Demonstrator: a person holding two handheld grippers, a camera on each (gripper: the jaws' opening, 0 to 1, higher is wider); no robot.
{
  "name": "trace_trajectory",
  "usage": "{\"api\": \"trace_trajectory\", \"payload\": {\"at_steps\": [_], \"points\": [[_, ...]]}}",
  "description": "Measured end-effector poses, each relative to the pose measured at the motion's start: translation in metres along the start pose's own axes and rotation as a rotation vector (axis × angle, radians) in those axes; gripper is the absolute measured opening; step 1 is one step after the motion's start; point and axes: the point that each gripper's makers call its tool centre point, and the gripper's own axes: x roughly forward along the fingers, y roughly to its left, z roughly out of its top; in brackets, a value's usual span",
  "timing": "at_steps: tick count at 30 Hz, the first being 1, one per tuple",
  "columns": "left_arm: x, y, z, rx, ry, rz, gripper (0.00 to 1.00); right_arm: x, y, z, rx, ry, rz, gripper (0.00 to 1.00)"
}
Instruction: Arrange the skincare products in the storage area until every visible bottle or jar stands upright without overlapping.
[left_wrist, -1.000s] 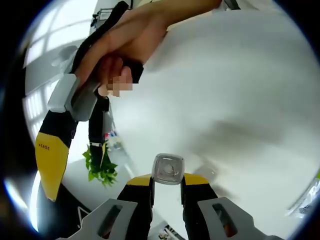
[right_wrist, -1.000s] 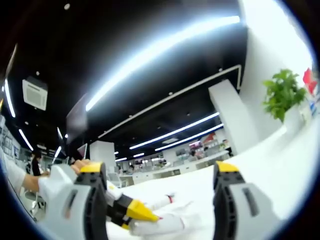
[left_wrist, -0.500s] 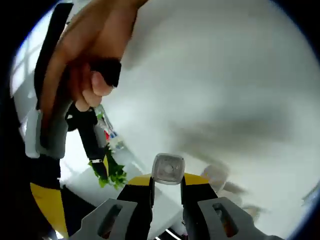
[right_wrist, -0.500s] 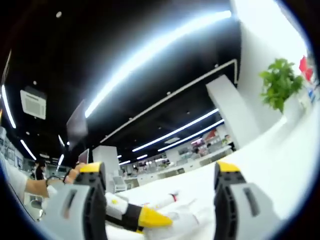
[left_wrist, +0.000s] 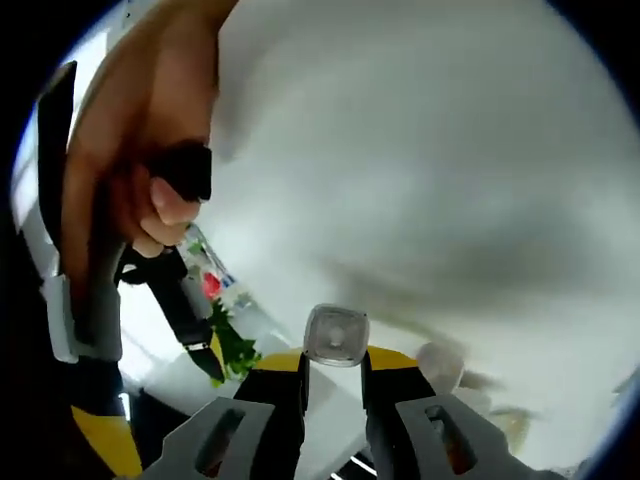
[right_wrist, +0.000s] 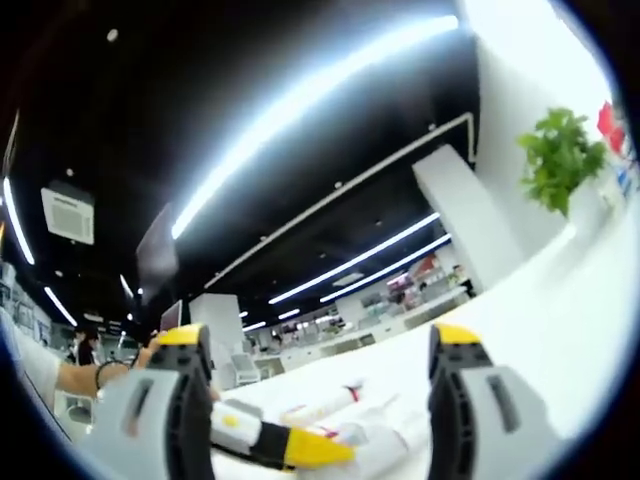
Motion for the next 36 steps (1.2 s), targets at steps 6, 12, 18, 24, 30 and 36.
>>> {"api": "trace_trajectory", "payload": {"at_steps": [6,12,18,24,30,36], "points": [[0.000,-0.001,-0.007,-0.055,0.002,0.020,0.21,0.000,-0.003,0.001,-0.004,-0.003,-0.011,0.92],[-0.010,0.008,-0.023,-0.195,0.012,0.070,0.28,-0.001,-0.004,0.002,0.008,-0.004,-0.008,0.92],[-0.024,0.010,-0.045,-0.450,-0.039,0.116,0.35,-0.001,-0.005,0.001,0.033,-0.007,-0.001,0.92],[-0.039,0.007,-0.084,-0.563,-0.018,0.181,0.38,0.000,-0.004,0.001,0.018,-0.003,-0.005,0.92],[-0.047,-0.005,-0.122,-0.790,-0.008,0.223,0.38,0.000,-0.004,0.001,0.008,-0.002,-0.007,0.92],[-0.044,-0.027,-0.142,-0.998,-0.007,0.202,0.44,0.001,-0.003,0.000,0.003,0.003,-0.007,0.92]]}}
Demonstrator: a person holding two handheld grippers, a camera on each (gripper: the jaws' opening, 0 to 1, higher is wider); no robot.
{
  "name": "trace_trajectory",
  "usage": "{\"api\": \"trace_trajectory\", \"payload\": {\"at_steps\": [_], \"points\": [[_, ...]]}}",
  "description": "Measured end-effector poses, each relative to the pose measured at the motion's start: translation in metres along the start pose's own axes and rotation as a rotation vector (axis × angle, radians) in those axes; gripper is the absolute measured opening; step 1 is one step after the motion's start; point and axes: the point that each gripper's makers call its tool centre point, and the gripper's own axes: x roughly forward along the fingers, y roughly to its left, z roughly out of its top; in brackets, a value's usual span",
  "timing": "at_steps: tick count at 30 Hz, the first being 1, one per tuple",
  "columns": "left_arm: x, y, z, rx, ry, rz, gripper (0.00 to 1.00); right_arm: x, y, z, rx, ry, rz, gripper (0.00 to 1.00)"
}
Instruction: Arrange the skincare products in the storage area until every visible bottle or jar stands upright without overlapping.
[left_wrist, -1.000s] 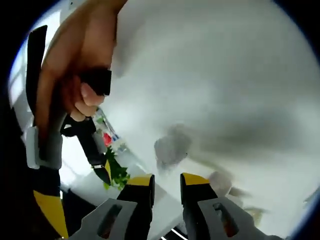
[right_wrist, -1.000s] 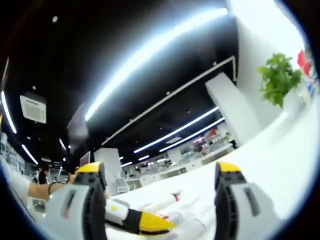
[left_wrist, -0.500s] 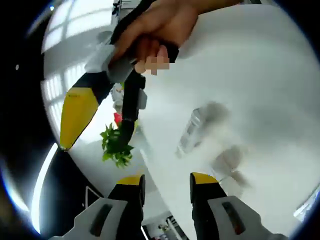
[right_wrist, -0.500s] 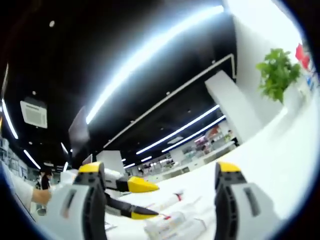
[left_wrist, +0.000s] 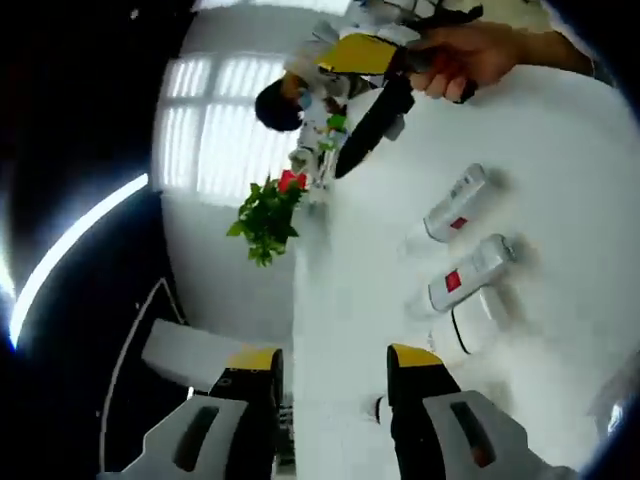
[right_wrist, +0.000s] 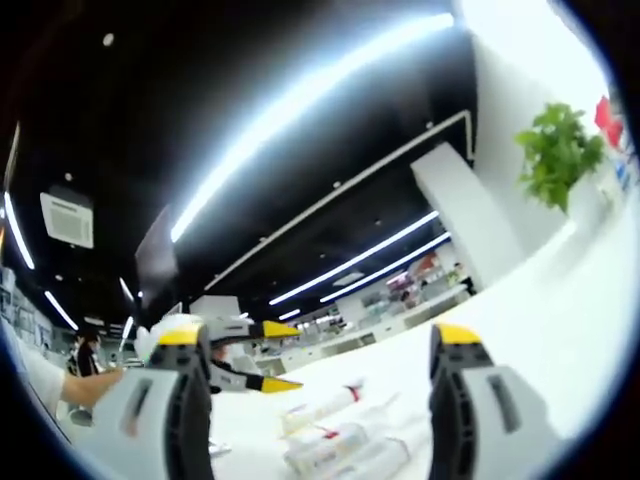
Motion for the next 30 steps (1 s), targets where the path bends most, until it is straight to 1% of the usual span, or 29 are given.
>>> {"api": "trace_trajectory", "payload": {"at_steps": [2,3,4,5,7,9,10,13,14,15,17,19,21,22,24,25,28,30], "points": [[0.000,-0.002,-0.001,-0.105,-0.022,-0.014,0.48,-0.001,0.001,0.000,-0.001,-0.002,-0.002,0.92],[0.000,-0.005,0.000,-0.164,-0.039,-0.035,0.51,-0.001,0.001,0.001,-0.001,-0.004,-0.002,0.92],[0.000,-0.009,0.000,-0.200,-0.051,-0.059,0.55,-0.001,0.001,0.002,-0.002,-0.008,-0.003,0.92],[0.000,-0.011,-0.001,-0.227,-0.050,-0.069,0.60,-0.002,0.001,0.003,-0.006,-0.012,-0.003,0.91],[0.000,-0.010,-0.005,-0.253,-0.040,-0.063,0.61,-0.003,0.001,0.005,-0.009,-0.020,-0.006,0.91],[0.001,-0.012,-0.003,-0.351,-0.061,-0.081,0.61,-0.003,0.001,0.005,-0.007,-0.020,-0.008,0.91],[0.002,-0.013,-0.006,-0.396,-0.055,-0.092,0.62,-0.003,0.001,0.004,-0.005,-0.018,-0.008,0.91],[0.007,-0.014,-0.013,-0.493,-0.031,-0.106,0.62,-0.002,0.001,0.003,-0.005,-0.012,-0.006,0.91],[0.010,-0.015,-0.015,-0.513,-0.027,-0.124,0.63,-0.002,0.001,0.003,-0.005,-0.012,-0.006,0.91],[0.012,-0.017,-0.015,-0.513,-0.037,-0.158,0.64,-0.002,0.000,0.003,-0.005,-0.014,-0.006,0.91],[0.017,-0.012,-0.021,-0.558,-0.023,-0.147,0.65,-0.004,0.000,0.007,-0.010,-0.031,-0.009,0.90],[0.022,-0.009,-0.024,-0.595,-0.023,-0.149,0.65,-0.006,0.000,0.011,-0.017,-0.045,-0.014,0.89],[0.030,-0.006,-0.033,-0.624,0.016,-0.145,0.65,-0.007,-0.001,0.012,-0.018,-0.054,-0.020,0.89],[0.034,-0.004,-0.037,-0.630,0.026,-0.146,0.65,-0.007,-0.002,0.012,-0.016,-0.055,-0.022,0.89],[0.042,-0.007,-0.048,-0.669,0.056,-0.178,0.63,-0.006,-0.002,0.012,-0.009,-0.056,-0.022,0.89],[0.045,-0.009,-0.050,-0.689,0.058,-0.194,0.62,-0.006,-0.002,0.012,-0.009,-0.056,-0.021,0.89],[0.053,-0.011,-0.055,-0.771,0.066,-0.212,0.56,-0.006,-0.003,0.012,-0.016,-0.053,-0.021,0.89],[0.057,-0.013,-0.062,-0.816,0.096,-0.220,0.56,-0.006,-0.003,0.011,-0.014,-0.053,-0.020,0.89]]}}
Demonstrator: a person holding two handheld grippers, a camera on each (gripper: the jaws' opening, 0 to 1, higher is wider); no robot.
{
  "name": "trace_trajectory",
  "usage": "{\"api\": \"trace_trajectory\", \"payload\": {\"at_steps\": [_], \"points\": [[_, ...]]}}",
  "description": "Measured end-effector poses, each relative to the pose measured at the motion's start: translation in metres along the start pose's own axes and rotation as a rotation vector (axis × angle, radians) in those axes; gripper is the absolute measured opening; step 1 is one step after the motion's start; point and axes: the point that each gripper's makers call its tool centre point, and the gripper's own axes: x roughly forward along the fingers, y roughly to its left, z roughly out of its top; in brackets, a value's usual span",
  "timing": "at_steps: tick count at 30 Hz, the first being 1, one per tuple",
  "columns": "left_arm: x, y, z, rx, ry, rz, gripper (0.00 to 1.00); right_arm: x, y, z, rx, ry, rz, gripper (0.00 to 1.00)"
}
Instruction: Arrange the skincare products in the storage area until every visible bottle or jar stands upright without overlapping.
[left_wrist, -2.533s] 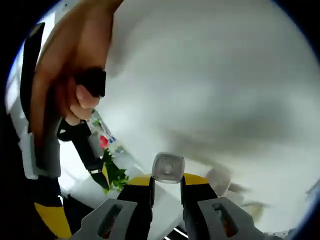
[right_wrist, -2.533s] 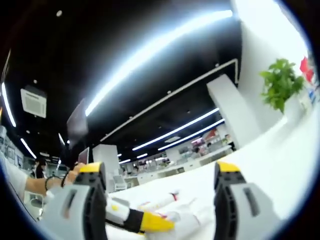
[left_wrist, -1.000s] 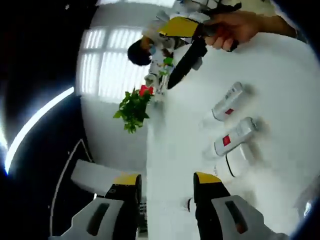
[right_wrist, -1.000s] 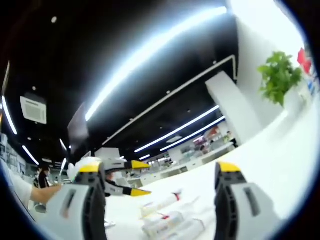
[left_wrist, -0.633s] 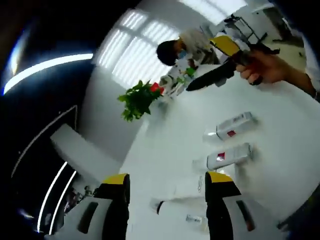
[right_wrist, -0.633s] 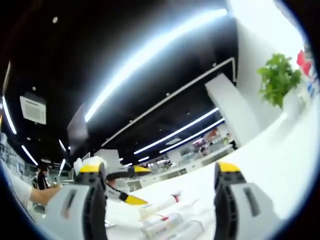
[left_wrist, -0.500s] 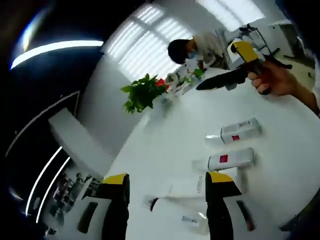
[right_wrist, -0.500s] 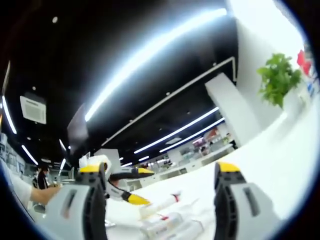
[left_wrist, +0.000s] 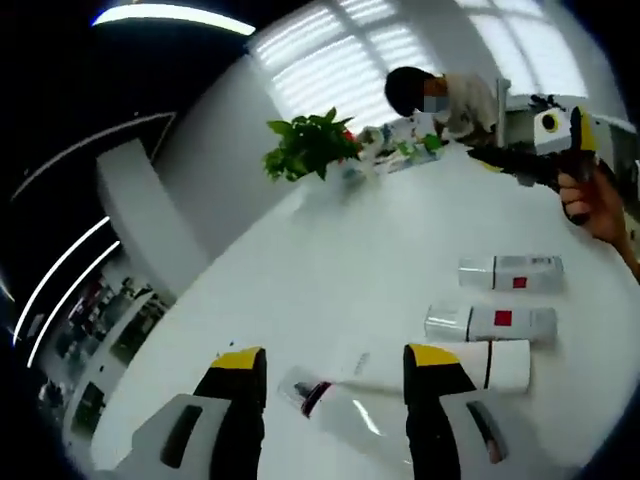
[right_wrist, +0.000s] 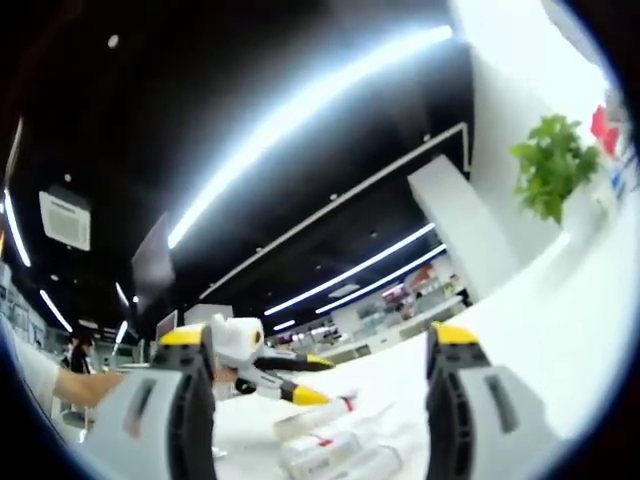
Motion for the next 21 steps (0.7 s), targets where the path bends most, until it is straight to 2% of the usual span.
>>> {"api": "trace_trajectory", "payload": {"at_steps": [2,6,9,11,13,15,18,21], "points": [[0.006,0.005,-0.004,0.000,0.020,0.000,0.56,0.001,-0.002,0.000,0.002,0.001,-0.002,0.89],[0.017,0.015,-0.016,-0.119,0.052,0.010,0.56,0.001,0.000,0.000,0.001,0.001,-0.001,0.89],[0.024,0.015,-0.024,-0.185,0.074,-0.004,0.56,0.001,-0.001,-0.003,0.006,0.010,-0.003,0.89],[0.026,0.016,-0.025,-0.196,0.075,-0.005,0.54,0.002,-0.001,-0.003,0.009,0.010,-0.001,0.89],[0.028,0.010,-0.025,-0.211,0.079,-0.051,0.53,0.001,0.000,-0.002,0.005,0.009,-0.002,0.89],[0.030,0.012,-0.025,-0.238,0.084,-0.052,0.53,0.001,0.000,-0.001,0.004,0.004,-0.003,0.89],[0.033,0.013,-0.033,-0.318,0.131,-0.064,0.53,0.001,0.000,-0.002,0.002,0.005,-0.006,0.89],[0.039,0.013,-0.038,-0.341,0.153,-0.057,0.51,0.002,0.000,-0.002,0.002,0.008,-0.002,0.89]]}}
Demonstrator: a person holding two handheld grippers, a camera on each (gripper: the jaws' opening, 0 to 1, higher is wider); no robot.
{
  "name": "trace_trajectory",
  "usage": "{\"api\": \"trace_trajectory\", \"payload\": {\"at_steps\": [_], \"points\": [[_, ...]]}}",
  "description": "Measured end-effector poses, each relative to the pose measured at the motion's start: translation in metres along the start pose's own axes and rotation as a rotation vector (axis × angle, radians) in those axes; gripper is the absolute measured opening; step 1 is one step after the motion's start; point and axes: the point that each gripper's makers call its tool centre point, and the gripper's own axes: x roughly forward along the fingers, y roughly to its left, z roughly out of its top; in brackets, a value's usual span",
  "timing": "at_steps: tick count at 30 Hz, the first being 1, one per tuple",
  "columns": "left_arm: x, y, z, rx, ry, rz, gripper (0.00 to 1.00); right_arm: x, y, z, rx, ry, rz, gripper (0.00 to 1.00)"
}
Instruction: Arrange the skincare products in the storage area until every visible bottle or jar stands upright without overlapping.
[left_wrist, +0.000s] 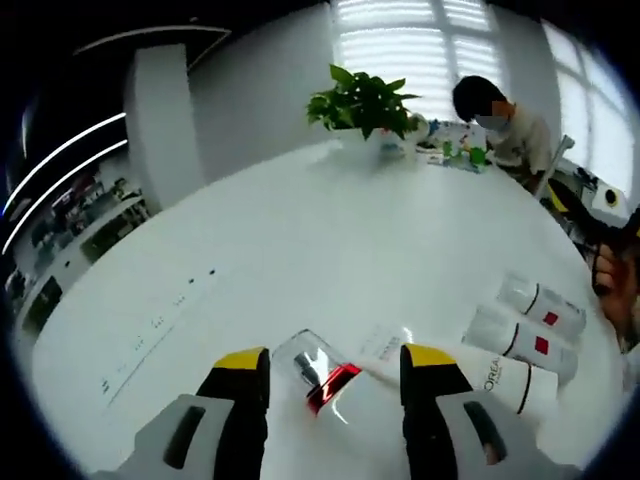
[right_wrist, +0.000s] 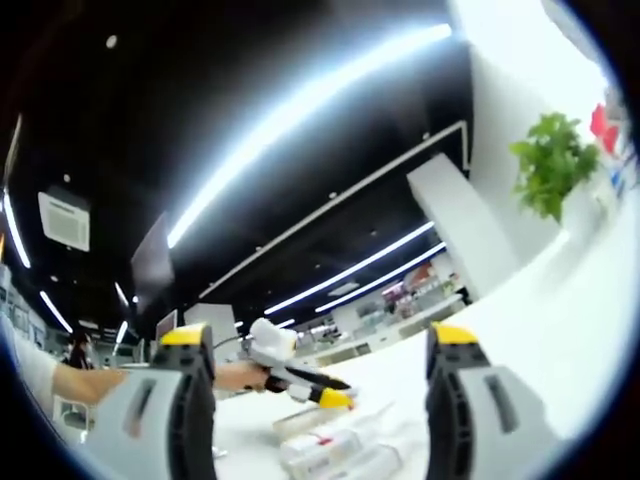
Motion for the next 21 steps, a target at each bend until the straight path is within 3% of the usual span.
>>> {"api": "trace_trajectory", "payload": {"at_steps": [11,13,19,21], "points": [[0.004,-0.004,0.000,-0.012,0.008,-0.007,0.48,0.000,-0.001,0.001,0.003,-0.005,-0.002,0.88],[0.003,-0.006,0.000,0.018,0.002,-0.014,0.47,-0.001,-0.001,0.001,0.002,-0.001,-0.006,0.88],[0.001,-0.004,-0.007,-0.023,0.026,-0.028,0.38,-0.001,-0.002,0.001,-0.001,0.000,-0.010,0.87],[-0.001,-0.004,-0.014,0.042,0.051,-0.032,0.34,0.000,-0.003,0.001,-0.001,0.003,-0.011,0.87]]}}
